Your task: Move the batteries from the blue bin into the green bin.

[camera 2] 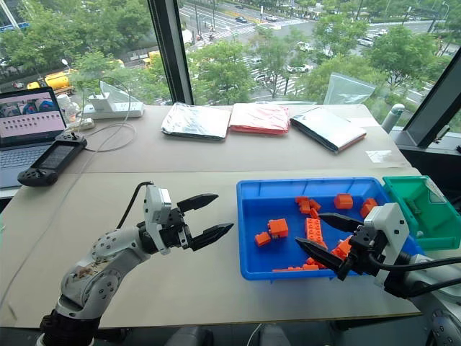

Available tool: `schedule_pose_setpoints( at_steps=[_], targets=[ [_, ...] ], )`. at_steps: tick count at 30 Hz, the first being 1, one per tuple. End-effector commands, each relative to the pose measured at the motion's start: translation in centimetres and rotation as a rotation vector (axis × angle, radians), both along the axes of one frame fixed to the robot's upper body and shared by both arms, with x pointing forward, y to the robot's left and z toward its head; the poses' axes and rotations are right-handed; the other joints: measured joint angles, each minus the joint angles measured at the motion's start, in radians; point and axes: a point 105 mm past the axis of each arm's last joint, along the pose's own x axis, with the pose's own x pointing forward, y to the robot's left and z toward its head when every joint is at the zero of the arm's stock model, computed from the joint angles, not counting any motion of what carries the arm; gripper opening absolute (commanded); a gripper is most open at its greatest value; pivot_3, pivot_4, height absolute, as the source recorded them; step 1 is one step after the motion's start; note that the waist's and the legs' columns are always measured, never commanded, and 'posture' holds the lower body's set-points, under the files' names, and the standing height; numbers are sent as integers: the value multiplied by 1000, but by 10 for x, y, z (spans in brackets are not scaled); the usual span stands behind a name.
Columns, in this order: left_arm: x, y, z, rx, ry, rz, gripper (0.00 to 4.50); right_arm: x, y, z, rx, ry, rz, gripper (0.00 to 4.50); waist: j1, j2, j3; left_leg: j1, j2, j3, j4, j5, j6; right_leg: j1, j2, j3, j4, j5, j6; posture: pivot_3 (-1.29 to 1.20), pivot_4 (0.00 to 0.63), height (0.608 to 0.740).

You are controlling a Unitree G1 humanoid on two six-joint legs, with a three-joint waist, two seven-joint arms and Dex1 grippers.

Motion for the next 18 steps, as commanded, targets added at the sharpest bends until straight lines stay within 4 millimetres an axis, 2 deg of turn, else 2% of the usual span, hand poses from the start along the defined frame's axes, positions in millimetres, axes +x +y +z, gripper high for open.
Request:
schedule_pose_setpoints(
  at_steps=[1, 13, 16, 18],
  targets=[
    [-4, -4, 10, -26, -46, -34, 4500, 1, -3, 8, -36, -50, -6, 4419, 0, 0, 0, 0, 0, 0, 0, 0, 0, 0, 0, 0, 0, 0, 0, 0, 150, 740],
    [-4, -6, 13, -188, -58, -45, 4500, 9, -22, 7, -120, -42, -104, 4419, 1, 0, 0, 0, 0, 0, 0, 0, 0, 0, 0, 0, 0, 0, 0, 0, 150, 740],
    [-7, -10, 5, -132, -92, -77, 4500, 18, -43, -2, -228, 34, -213, 4419, 1, 0, 0, 0, -1, 1, 0, 0, 0, 0, 0, 0, 0, 0, 0, 0, 150, 740],
    [-10, -12, 4, -130, -85, -101, 4500, 27, -65, -4, -285, 109, -326, 4419, 1, 0, 0, 0, -1, 2, 0, 0, 0, 0, 0, 0, -1, 0, 0, 0, 150, 740]
  ],
)
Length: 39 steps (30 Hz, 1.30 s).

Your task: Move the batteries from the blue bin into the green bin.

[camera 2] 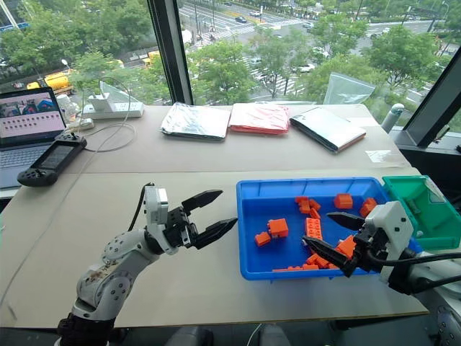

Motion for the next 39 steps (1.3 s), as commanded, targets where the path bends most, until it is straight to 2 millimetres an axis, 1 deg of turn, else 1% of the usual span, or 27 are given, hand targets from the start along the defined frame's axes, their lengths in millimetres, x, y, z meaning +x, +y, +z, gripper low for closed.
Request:
schedule_pose_setpoints(
  at_steps=[1, 2, 6, 8, 10, 13, 19, 22, 24, 29, 33, 37, 39],
  targets=[
    [-8, -5, 2, 4, -37, -53, 4500, 14, -38, 5, -98, 68, -203, 4419, 0, 0, 0, 0, 0, 0, 0, 0, 0, 0, 0, 0, 0, 0, 0, 0, 150, 740],
    [-9, -6, 1, 4, -36, -58, 4500, 18, -44, 5, -107, 97, -245, 4419, 0, 0, 0, 0, 0, 0, 0, 0, 0, 0, 0, 0, 0, 0, 0, 0, 150, 740],
    [-11, -10, 0, 10, -43, -71, 4500, 15, -36, -6, -167, 199, -213, 4419, 0, 0, 0, 0, 0, 0, -1, 0, 0, 0, 0, 0, -1, 0, 0, 0, 150, 740],
    [-9, -10, 2, -2, -39, -66, 4500, 15, -37, -17, -203, 255, -224, 4419, 0, 0, 0, -1, 1, 0, -1, 0, 1, 0, 1, 0, -2, 0, 0, 0, 150, 740],
    [-8, -10, 3, -9, -38, -64, 4500, 15, -36, -24, -217, 297, -229, 4419, 0, 0, 0, -1, 0, 0, -1, -1, 1, 0, 0, 0, -3, 0, 0, 0, 150, 740],
    [-7, -10, 4, -10, -35, -65, 4500, 15, -36, -24, -236, 328, -224, 4419, 0, 0, 0, -2, 0, 0, 0, -1, 1, 0, 0, 0, -3, 1, 0, 0, 150, 740],
    [-7, -11, 2, -6, -30, -62, 4500, 14, -51, -19, -306, 339, -260, 4419, 1, 1, 0, -2, 0, 0, -1, -1, 1, 0, 0, 0, -4, 1, 0, 0, 150, 740],
    [-7, -12, 2, -12, -25, -63, 4500, 17, -55, -20, -293, 349, -265, 4419, 2, 1, 0, -2, 0, 0, -1, -1, 1, 0, 0, 0, -5, 1, 0, 0, 150, 740],
    [-7, -12, 2, -11, -23, -61, 4500, 18, -53, -22, -267, 356, -260, 4419, 1, 1, 0, -2, 0, 0, -1, -1, 1, 0, 0, 0, -5, 1, 0, 0, 150, 740],
    [-7, -12, 1, -4, -21, -61, 4500, 25, -57, -30, -220, 383, -287, 4419, -1, 1, 0, -2, 1, 0, -1, -1, 1, 0, 0, 0, -4, 1, 0, 0, 150, 740],
    [-7, -12, 0, -1, -17, -55, 4500, 27, -53, -31, -150, 406, -273, 4419, 0, 1, 0, -2, 0, 0, -1, -1, 1, 0, 0, 0, -5, 1, 0, 0, 150, 740],
    [-7, -11, 0, -1, -10, -48, 4500, 26, -54, -34, -159, 427, -264, 4419, 0, 1, 0, -2, 0, 0, 0, -1, 1, 0, 0, 0, -4, 1, 0, 0, 150, 740],
    [-7, -11, -1, 2, -9, -44, 4500, 26, -50, -34, -137, 432, -252, 4419, 0, 1, 0, -2, 0, 0, 0, -1, 1, 0, 0, 0, -4, 1, 0, 0, 150, 740]
  ],
)
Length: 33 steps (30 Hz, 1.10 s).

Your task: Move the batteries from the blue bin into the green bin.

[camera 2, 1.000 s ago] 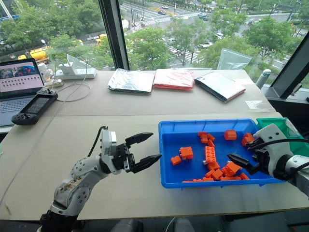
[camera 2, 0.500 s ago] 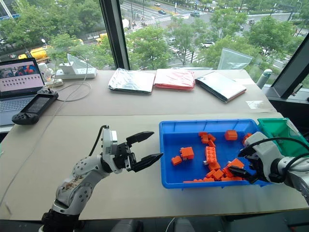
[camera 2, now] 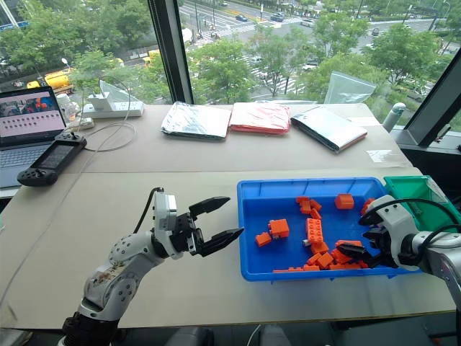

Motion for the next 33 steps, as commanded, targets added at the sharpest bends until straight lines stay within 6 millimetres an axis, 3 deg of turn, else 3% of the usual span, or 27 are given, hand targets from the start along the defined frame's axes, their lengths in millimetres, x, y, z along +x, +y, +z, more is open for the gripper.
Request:
schedule_pose_setpoints(
  at_steps=[1, 8, 12, 16, 22, 27, 33],
  targets=[
    [-4, -1, 6, -13, -23, -3, 4500, 1, 3, 7, 22, -13, 8, 4419, 0, 0, 0, 0, 0, 0, 0, 0, 0, 0, 0, 0, 0, 0, 0, 0, 150, 740],
    [-3, 1, 6, -9, -19, 9, 4500, -2, 8, 8, 26, -14, 42, 4419, 0, 0, 0, 0, 0, 0, 0, 0, 0, 0, 0, 0, 0, 0, 0, 0, 150, 740],
    [-3, 0, 5, -8, -17, 10, 4500, -2, 17, 24, 8, -50, 111, 4419, 0, 0, 0, 0, 0, 0, 0, 0, 0, 0, 0, 0, 0, 0, 0, 0, 150, 740],
    [-2, 0, 5, -5, -16, 12, 4500, -5, 21, 40, -125, -79, 263, 4419, 0, 1, 0, 0, 0, 0, 0, 0, 0, 0, 0, 0, 0, 0, 0, 0, 150, 740],
    [-1, -1, 4, -5, -14, 10, 4500, -12, 17, 44, -310, -39, 471, 4419, 0, 1, 0, 0, 0, 2, 0, 0, 0, 0, 0, 0, -1, 0, 0, 0, 150, 740],
    [-1, -2, 3, -6, -10, 9, 4500, -10, 1, 29, -500, 27, 633, 4419, -2, 1, 0, 0, 0, 2, 0, 0, 0, 0, 0, 0, -1, 0, 0, 0, 150, 740],
    [-2, -2, 2, -6, -6, 11, 4500, 4, 0, 19, -568, 41, 782, 4419, -8, 1, 0, 1, 0, 3, 0, 0, 0, 0, 0, 0, -1, 0, 0, 0, 150, 740]
  ],
)
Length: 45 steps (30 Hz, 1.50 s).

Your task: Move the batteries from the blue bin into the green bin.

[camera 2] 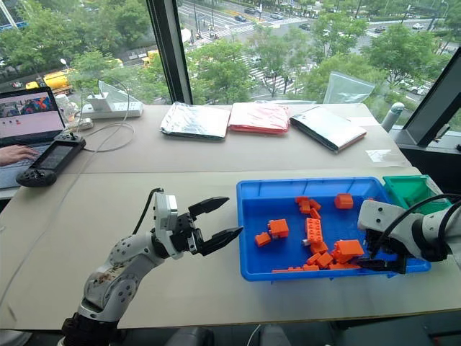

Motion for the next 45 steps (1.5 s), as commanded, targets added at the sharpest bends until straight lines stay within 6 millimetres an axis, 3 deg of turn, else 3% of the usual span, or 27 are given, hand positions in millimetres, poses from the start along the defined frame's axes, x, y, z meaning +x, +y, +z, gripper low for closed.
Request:
schedule_pose_setpoints(
  at_steps=[1, 15, 16, 22, 24, 27, 35, 40, 42, 44, 45],
  targets=[
    [-3, -1, 5, -9, -22, -2, 4500, 7, 0, -1, -48, 7, 94, 4419, -1, 0, 0, 0, 0, 0, 0, 0, 0, 0, 0, 0, 0, 0, 0, 0, 150, 740],
    [-5, 1, 5, -7, -21, 27, 4500, 21, 12, -20, -27, 87, 193, 4419, -2, 0, 0, 1, 0, -4, 0, 0, 0, 0, -1, 0, 1, 0, 0, 0, 150, 740],
    [-5, 2, 5, -6, -21, 30, 4500, 21, 12, -20, -27, 91, 193, 3914, -2, 0, 0, 1, 0, -4, 0, 0, 0, 0, -1, 0, 1, 0, 0, 0, 150, 740],
    [-5, 2, 6, -5, -21, 36, 4500, 21, 12, -25, -21, 101, 190, 1912, -3, 0, 0, 1, 0, -4, -1, 0, 0, 0, -1, 0, 1, 0, -1, 0, 150, 740],
    [-5, 1, 6, -6, -20, 36, 4500, 21, 12, -25, -15, 100, 181, 1468, -4, 0, 0, 1, 0, -4, -1, 0, 0, 0, -1, 0, 1, 0, -1, 0, 150, 740],
    [-4, 2, 6, -5, -20, 37, 4500, 23, 11, -18, -20, 74, 174, 1481, -4, 0, 0, 1, 0, -4, 0, 0, 0, 0, -1, 0, 2, 0, -1, 0, 150, 740],
    [-3, 1, 6, -1, -22, 35, 4500, 41, -2, 43, 19, -167, -13, 1481, -3, 2, 0, 1, 0, -3, 0, 0, 0, 0, -1, 0, 2, 0, -1, 0, 150, 740],
    [-3, 1, 6, 2, -24, 33, 4500, 63, -23, 39, 29, -272, -248, 1481, -5, 2, 0, 1, 0, -3, 0, 0, 0, 0, -1, 0, 2, 1, -1, 0, 150, 740],
    [-2, 0, 7, 3, -24, 33, 4500, 71, -20, 34, 75, -299, -287, 1481, -6, 2, 0, 1, 0, -3, -1, 0, 0, 0, -1, 0, 2, 1, -1, 0, 150, 740],
    [-2, 1, 7, 5, -25, 33, 4500, 79, -18, 34, 119, -337, -329, 2484, -7, 1, 0, 1, -1, -3, -1, 0, 0, -1, -1, 0, 2, 1, -1, 0, 150, 740],
    [-2, 1, 6, 6, -25, 34, 4500, 83, -18, 34, 135, -356, -345, 2711, -8, 2, 0, 1, -1, -3, -1, 0, 0, -1, -1, 0, 2, 1, -1, 0, 150, 740]
  ],
)
